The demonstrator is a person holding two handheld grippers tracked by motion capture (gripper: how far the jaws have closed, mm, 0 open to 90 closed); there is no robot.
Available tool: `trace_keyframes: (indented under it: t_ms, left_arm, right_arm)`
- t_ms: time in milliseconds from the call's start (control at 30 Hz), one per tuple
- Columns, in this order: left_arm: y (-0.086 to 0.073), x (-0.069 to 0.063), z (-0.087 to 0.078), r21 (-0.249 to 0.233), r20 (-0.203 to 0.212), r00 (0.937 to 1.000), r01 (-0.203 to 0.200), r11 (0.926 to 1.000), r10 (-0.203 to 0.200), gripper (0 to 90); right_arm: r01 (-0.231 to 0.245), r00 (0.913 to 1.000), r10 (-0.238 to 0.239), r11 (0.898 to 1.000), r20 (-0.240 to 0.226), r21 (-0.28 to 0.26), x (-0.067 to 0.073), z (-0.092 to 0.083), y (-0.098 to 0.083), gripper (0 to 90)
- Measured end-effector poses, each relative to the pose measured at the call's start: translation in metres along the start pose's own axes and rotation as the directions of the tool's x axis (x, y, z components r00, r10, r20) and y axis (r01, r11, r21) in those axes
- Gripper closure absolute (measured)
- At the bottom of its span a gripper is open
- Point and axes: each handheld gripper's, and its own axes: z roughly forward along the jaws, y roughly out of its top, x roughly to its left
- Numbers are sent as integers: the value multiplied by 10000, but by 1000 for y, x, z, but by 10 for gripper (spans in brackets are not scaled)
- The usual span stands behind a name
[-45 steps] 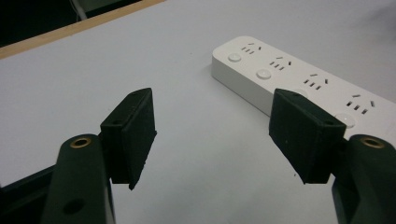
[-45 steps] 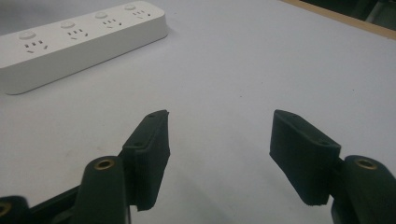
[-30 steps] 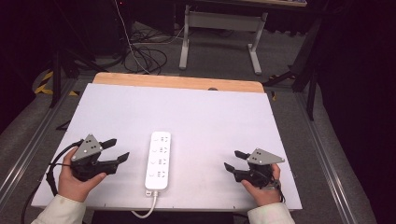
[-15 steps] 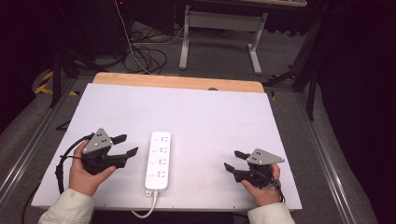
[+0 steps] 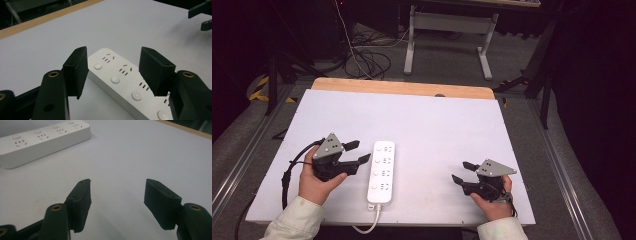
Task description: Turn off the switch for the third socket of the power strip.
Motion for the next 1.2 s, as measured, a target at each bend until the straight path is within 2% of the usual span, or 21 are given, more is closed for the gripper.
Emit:
trace_keyframes:
  t_ms: [367,667,767,867,933,967,1133,1200]
  left_arm:
    - [3,0,16,9,244,9996,144,9999,-144,429]
    - [2,-3,29,157,181,9998,8,9999,-11,452]
    - [0,-4,32,91,109,9996,-263,9996,262,501]
    - [-3,-5,35,-42,66,9995,-316,9995,316,573]
    - [-4,-5,36,31,69,9993,-356,9994,356,630]
    - [-4,-4,37,91,9,9990,-454,9989,454,687]
    - [-6,-4,40,371,195,9987,-486,9981,479,880]
    - [-7,-5,41,571,255,9989,-416,9975,402,897]
  right_arm:
    - [4,10000,-4,10000,-42,-16,0,0,0,386]
    - [-11,10000,11,10000,-83,-37,-1,0,-1,386]
    - [-15,10000,15,10000,-99,-41,-1,0,-1,386]
    - [-2,10000,1,10000,-97,-53,-1,0,-1,386]
    - [-7,10000,6,10000,-96,-64,-1,0,-1,386]
    - [-12,10000,11,10000,-96,-68,-1,0,-1,386]
    - [-6,9999,5,10000,-101,-82,-1,0,-1,386]
    - [-4,9999,4,10000,-108,-84,-1,0,-1,386]
